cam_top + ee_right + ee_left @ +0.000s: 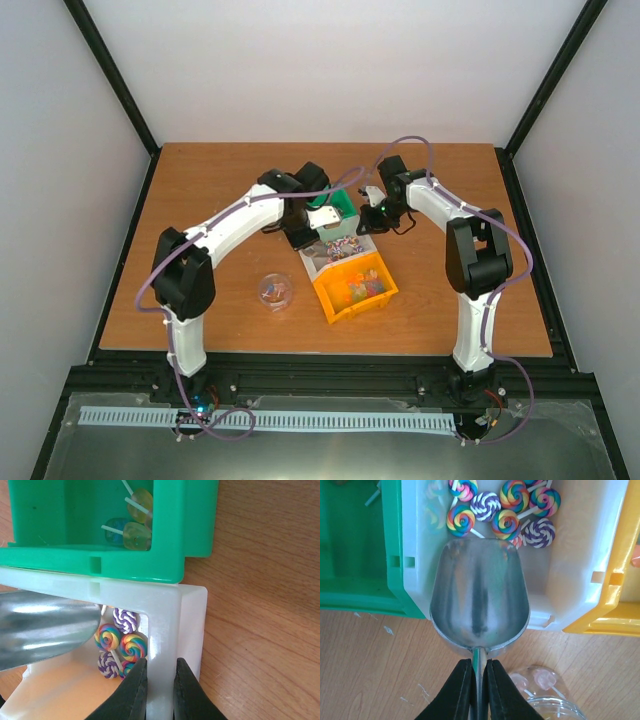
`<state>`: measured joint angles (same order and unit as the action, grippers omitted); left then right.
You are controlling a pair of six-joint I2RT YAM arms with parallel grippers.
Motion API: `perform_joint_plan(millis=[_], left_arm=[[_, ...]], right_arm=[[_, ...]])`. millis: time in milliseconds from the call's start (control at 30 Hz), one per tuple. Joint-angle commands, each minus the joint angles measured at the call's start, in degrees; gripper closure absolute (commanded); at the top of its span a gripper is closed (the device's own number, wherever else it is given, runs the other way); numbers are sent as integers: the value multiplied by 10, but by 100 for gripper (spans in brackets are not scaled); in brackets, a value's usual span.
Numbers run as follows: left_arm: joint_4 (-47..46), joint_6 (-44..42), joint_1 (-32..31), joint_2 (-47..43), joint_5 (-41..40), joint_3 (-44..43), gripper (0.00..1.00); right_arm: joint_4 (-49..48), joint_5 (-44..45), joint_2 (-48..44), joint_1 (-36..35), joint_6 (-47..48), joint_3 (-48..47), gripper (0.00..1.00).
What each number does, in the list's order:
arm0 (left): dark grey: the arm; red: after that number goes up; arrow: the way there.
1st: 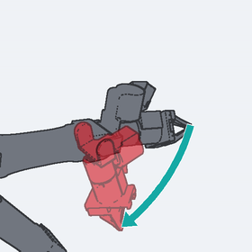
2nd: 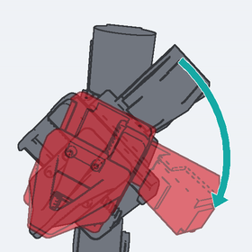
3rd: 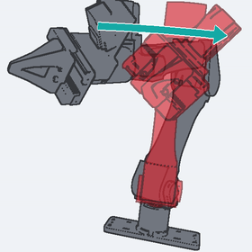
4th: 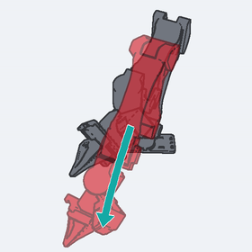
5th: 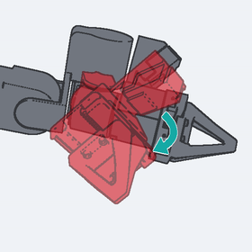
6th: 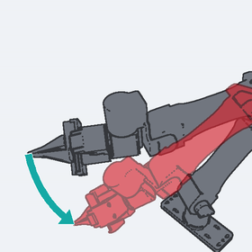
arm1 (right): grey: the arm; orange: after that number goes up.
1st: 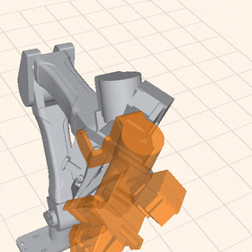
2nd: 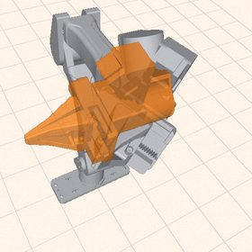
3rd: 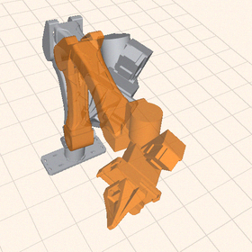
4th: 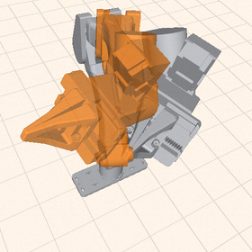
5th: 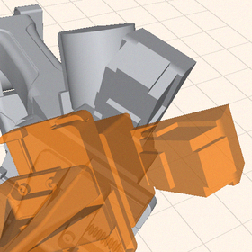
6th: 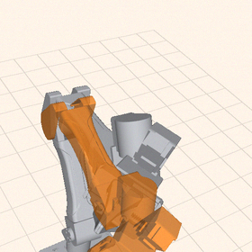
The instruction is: Pack the candies
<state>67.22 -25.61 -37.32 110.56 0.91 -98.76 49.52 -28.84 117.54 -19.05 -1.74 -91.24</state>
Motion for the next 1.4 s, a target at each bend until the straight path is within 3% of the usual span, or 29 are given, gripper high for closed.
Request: perform_joint_plan(millis=[0,333,700,900,1367], left_arm=[[-116,19,-5,-16,42,31,99],[-129,15,13,-70,59,61,99],[-155,-42,38,-174,81,175,99],[-100,-61,34,-144,69,141,99],[-93,-35,11,-45,1,96,99]], right_arm=[[1,-12,18,-9,-3,-11,97],[-1,2,19,-7,-10,-12,97],[-4,8,20,-5,-12,-10,97],[-5,6,19,-5,-12,-10,97],[-5,-7,23,-5,-11,-8,97]])
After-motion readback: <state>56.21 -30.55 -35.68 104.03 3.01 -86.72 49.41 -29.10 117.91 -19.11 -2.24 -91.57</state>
